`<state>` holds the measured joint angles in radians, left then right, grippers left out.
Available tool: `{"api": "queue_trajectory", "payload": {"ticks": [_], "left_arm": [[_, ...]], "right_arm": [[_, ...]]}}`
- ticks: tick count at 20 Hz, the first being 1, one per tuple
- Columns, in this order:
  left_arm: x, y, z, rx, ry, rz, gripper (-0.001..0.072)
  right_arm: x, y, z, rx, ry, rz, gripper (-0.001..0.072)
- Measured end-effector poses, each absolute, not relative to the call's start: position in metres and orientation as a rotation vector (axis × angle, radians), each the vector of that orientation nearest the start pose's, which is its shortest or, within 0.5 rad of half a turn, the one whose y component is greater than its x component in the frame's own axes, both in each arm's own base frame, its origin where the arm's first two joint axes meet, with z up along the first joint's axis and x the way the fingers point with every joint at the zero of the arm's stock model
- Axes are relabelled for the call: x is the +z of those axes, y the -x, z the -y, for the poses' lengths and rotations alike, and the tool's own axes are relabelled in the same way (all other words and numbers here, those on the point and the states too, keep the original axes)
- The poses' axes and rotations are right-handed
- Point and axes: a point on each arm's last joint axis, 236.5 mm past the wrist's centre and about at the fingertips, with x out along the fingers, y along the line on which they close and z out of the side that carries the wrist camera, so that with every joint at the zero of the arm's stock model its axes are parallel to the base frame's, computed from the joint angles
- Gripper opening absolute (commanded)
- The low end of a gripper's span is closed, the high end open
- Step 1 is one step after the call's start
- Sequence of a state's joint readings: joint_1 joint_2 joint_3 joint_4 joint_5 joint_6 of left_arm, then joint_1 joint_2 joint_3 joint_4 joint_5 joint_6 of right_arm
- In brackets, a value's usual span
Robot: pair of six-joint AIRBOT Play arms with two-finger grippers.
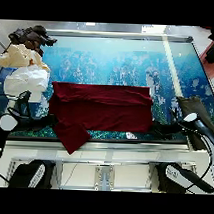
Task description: Fold the shirts.
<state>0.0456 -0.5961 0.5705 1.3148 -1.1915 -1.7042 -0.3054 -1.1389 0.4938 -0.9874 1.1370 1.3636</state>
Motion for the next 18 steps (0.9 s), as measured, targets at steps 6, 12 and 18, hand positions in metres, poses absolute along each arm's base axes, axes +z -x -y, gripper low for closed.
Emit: {"api": "queue_trajectory", "payload": {"ticks": [6,12,18], "left_arm": [[0.003,-0.224,0.047,-0.031,0.38,-1.212,0.0594],[0.003,-0.221,0.04,0.009,0.384,-1.203,0.0476],[-0.039,-0.187,0.019,0.258,0.548,-1.233,0.0477]], "right_arm": [[-0.114,-0.25,-0.045,0.041,-0.773,-1.428,0.0083],[-0.096,-0.26,-0.057,0.09,-0.832,-1.391,0.003],[-0.069,-0.263,-0.066,0.163,-0.821,-1.344,0.0031]]}}
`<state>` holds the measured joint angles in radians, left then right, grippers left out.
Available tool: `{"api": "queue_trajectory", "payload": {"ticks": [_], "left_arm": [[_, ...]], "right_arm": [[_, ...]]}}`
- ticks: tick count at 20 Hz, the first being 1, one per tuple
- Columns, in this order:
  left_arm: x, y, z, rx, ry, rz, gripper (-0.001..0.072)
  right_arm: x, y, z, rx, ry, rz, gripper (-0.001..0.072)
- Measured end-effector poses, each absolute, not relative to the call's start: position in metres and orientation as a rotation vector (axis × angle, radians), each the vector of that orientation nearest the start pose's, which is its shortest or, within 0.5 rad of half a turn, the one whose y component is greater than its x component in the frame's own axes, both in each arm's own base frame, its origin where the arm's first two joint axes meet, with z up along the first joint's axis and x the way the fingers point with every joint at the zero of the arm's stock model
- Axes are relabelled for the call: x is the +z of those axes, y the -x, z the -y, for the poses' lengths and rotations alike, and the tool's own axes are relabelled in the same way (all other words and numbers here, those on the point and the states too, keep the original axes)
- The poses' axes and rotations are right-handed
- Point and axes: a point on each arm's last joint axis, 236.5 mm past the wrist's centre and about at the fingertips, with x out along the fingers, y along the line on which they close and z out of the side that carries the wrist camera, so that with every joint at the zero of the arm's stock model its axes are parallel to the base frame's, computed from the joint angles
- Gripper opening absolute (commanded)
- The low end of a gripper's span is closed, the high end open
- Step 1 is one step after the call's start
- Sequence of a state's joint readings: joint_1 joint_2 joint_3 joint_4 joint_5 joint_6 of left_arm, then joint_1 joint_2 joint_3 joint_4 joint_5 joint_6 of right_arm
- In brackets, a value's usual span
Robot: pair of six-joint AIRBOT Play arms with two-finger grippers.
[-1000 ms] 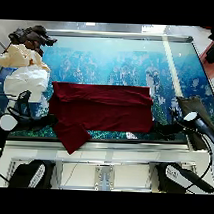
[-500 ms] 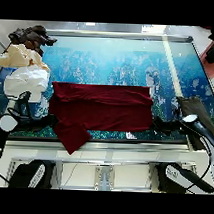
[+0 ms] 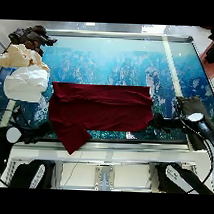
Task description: Fold the shirts.
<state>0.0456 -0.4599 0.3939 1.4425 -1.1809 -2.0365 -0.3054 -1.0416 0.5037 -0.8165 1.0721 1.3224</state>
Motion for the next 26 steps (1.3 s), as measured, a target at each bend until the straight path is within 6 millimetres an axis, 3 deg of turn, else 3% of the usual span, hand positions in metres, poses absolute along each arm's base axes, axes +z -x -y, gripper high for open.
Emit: {"api": "queue_trajectory", "payload": {"ticks": [7,11,12,14,17,20,23,26], "left_arm": [[-0.089,-0.191,0.031,0.345,0.768,-1.208,0.0479],[-0.104,-0.201,0.042,0.325,0.834,-1.221,0.0473],[-0.106,-0.205,0.046,0.31,0.85,-1.219,0.0382],[-0.11,-0.21,0.052,0.288,0.872,-1.22,0.0024],[-0.109,-0.22,0.058,0.253,0.892,-1.205,0.0016],[-0.08,-0.247,0.062,0.168,0.857,-1.142,0.0016],[-0.024,-0.277,0.06,0.074,0.746,-1.056,0.0015],[0.038,-0.301,0.049,0.028,0.616,-0.947,0.0014]], "right_arm": [[-0.052,-0.27,-0.075,0.229,-0.829,-1.282,0.0031],[-0.045,-0.274,-0.081,0.261,-0.844,-1.258,0.0031],[-0.044,-0.275,-0.082,0.265,-0.848,-1.254,0.0031],[-0.042,-0.276,-0.083,0.274,-0.859,-1.244,0.0031],[-0.039,-0.277,-0.085,0.282,-0.866,-1.238,0.0031],[-0.03,-0.276,-0.088,0.302,-0.863,-1.218,0.003],[-0.009,-0.276,-0.082,0.296,-0.859,-1.174,0.0029],[0.016,-0.278,-0.06,0.248,-0.824,-1.116,0.0028]]}}
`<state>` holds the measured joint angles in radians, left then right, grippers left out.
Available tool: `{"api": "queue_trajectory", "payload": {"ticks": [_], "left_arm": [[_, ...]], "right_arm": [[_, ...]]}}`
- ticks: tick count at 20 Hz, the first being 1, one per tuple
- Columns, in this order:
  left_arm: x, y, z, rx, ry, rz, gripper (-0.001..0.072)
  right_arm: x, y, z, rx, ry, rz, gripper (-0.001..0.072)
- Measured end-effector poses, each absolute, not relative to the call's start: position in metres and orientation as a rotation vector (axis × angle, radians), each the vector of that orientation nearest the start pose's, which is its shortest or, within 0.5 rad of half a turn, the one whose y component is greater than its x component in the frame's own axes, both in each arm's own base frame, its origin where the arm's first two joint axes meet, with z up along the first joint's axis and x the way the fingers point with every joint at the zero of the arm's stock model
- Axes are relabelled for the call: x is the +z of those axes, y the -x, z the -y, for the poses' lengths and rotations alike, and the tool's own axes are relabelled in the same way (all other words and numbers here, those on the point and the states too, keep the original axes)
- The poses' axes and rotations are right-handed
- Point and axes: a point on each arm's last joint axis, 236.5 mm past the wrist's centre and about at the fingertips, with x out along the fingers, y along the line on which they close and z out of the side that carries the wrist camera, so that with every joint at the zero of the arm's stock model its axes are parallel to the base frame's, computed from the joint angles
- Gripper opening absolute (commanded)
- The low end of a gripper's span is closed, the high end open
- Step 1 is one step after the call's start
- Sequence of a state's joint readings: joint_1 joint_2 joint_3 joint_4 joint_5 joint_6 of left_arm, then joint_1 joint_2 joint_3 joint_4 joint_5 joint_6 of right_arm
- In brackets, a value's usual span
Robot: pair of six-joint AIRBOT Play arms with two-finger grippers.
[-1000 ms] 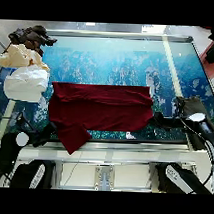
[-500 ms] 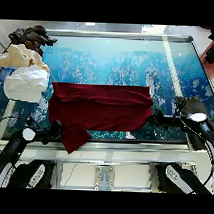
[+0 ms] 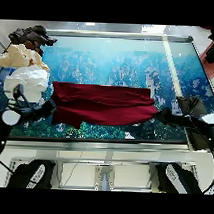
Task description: Fold the shirts.
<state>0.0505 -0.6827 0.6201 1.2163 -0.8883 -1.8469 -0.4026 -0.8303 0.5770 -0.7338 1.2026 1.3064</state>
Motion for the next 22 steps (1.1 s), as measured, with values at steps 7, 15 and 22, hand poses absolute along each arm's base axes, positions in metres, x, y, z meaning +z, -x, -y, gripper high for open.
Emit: {"api": "queue_trajectory", "payload": {"ticks": [7,15,22], "left_arm": [[0.102,-0.358,0.056,-0.11,0.483,-0.827,0.0013],[0.025,-0.456,0.062,-0.15,0.476,-0.956,0.0013],[-0.04,-0.469,0.056,-0.137,0.424,-1.071,0.0398]], "right_arm": [[0.061,-0.318,-0.027,0.175,-0.71,-0.964,0.0027],[0.003,-0.395,-0.036,0.132,-0.696,-1.003,0.0028],[-0.06,-0.422,-0.048,0.095,-0.696,-1.085,0.0106]]}}
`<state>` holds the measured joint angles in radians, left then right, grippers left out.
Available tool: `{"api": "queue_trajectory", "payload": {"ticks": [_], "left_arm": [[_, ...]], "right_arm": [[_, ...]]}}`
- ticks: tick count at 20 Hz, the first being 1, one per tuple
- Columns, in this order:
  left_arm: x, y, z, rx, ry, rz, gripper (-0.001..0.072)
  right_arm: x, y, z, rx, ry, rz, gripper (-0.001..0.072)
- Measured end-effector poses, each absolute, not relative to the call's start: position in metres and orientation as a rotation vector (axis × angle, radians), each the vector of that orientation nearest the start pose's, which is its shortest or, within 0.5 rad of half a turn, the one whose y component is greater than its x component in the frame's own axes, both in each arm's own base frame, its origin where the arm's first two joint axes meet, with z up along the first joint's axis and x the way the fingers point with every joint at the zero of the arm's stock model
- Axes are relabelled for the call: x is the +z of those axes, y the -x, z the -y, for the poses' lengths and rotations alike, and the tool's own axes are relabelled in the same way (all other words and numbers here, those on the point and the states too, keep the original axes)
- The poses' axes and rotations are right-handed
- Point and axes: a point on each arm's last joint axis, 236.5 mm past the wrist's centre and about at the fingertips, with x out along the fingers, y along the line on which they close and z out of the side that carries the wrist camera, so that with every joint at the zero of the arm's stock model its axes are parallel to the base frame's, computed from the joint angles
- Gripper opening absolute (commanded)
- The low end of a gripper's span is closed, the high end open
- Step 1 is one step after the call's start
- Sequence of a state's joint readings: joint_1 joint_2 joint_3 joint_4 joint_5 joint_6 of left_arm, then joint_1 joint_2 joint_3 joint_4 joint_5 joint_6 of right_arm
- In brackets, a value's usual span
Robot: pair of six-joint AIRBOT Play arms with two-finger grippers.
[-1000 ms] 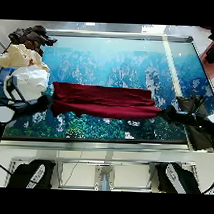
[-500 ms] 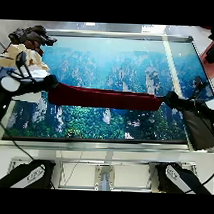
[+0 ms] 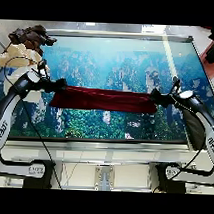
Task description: Fold the shirts.
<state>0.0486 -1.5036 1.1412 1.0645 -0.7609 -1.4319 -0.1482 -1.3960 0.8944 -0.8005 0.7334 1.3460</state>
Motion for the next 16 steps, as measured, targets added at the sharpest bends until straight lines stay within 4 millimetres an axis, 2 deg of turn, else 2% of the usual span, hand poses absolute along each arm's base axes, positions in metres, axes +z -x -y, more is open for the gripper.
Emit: {"api": "queue_trajectory", "payload": {"ticks": [1,2,5,7,9,12,16], "left_arm": [[-0.041,-0.471,0.056,-0.14,0.419,-1.069,0.0653],[-0.038,-0.475,0.056,-0.147,0.408,-1.06,0.0695],[-0.01,-0.491,0.057,-0.174,0.386,-1.005,0.0694],[0.02,-0.504,0.057,-0.192,0.373,-0.943,0.0694],[0.051,-0.513,0.06,-0.212,0.368,-0.882,0.0694],[0.079,-0.521,0.067,-0.243,0.392,-0.826,0.0694],[0.096,-0.523,0.077,-0.287,0.426,-0.793,0.0693]], "right_arm": [[-0.061,-0.425,-0.048,0.094,-0.693,-1.084,0.0289],[-0.061,-0.428,-0.046,0.096,-0.687,-1.081,0.0417],[-0.039,-0.439,-0.034,0.12,-0.669,-1.057,0.0418],[-0.022,-0.443,-0.02,0.133,-0.654,-1.05,0.0507],[-0.018,-0.436,-0.005,0.132,-0.636,-1.081,0.0518],[-0.034,-0.42,0.014,0.107,-0.636,-1.154,0.0544],[-0.066,-0.405,0.012,0.146,-0.657,-1.256,0.0547]]}}
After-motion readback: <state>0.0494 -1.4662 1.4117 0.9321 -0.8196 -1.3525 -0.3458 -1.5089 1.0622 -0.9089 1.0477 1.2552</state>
